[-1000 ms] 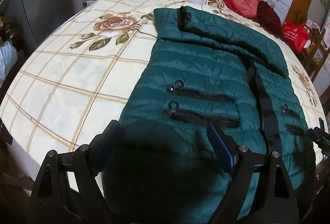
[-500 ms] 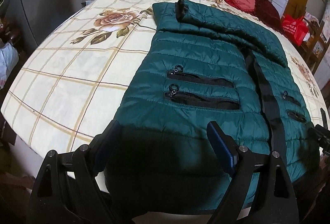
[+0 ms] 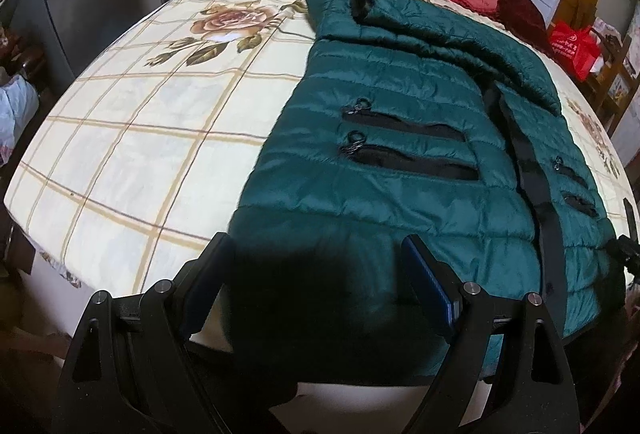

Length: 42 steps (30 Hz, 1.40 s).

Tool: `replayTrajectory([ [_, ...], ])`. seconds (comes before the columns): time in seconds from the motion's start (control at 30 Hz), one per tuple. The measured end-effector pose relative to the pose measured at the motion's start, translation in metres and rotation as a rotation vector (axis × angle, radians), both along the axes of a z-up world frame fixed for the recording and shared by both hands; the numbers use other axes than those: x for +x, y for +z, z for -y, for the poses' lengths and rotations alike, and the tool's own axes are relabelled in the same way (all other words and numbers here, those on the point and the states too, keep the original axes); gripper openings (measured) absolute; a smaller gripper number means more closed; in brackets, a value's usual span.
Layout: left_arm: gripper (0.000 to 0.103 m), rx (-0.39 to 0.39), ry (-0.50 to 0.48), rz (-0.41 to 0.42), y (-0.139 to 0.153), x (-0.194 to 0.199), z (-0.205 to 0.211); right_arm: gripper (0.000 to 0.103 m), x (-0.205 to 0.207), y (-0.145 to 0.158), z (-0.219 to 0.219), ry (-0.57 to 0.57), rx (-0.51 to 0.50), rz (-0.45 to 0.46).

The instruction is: Fold large clothes

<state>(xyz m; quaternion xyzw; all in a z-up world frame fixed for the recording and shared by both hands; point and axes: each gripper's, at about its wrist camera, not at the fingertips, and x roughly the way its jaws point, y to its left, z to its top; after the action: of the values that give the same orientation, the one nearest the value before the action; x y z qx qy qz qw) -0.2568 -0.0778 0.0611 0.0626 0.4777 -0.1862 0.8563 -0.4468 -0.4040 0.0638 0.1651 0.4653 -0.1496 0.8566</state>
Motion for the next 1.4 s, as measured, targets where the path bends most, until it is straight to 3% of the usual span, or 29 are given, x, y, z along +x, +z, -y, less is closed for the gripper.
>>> replayTrajectory([
  [0.17, 0.086, -0.019, 0.013, -0.028, -0.003, 0.001, -0.013, 0.095, -0.007, -0.003, 0.007, -0.017, 0.005, -0.012],
  [0.43, 0.086, -0.165, 0.051, -0.106, -0.008, 0.010, -0.049, 0.095, -0.019, -0.010, 0.020, -0.036, 0.026, -0.031],
  [0.6, 0.086, -0.196, 0.056, -0.154, -0.017, 0.016, -0.056, 0.095, -0.024, -0.018, 0.032, -0.054, 0.081, -0.035],
  [0.73, 0.086, -0.191, 0.042, -0.198, -0.029, 0.019, -0.049, 0.095, -0.026, -0.023, 0.038, -0.056, 0.121, -0.031],
  [0.9, 0.086, -0.173, 0.019, -0.175, -0.030, 0.018, -0.040, 0.095, -0.023, -0.028, 0.036, -0.022, 0.160, -0.040],
  [1.07, 0.086, -0.170, -0.008, -0.192, -0.030, 0.015, -0.030, 0.095, -0.020, -0.035, 0.025, 0.042, 0.266, -0.024],
  [1.4, 0.086, -0.134, -0.015, -0.177, -0.031, 0.013, -0.023, 0.096, -0.014, -0.036, 0.018, 0.090, 0.252, -0.006],
])
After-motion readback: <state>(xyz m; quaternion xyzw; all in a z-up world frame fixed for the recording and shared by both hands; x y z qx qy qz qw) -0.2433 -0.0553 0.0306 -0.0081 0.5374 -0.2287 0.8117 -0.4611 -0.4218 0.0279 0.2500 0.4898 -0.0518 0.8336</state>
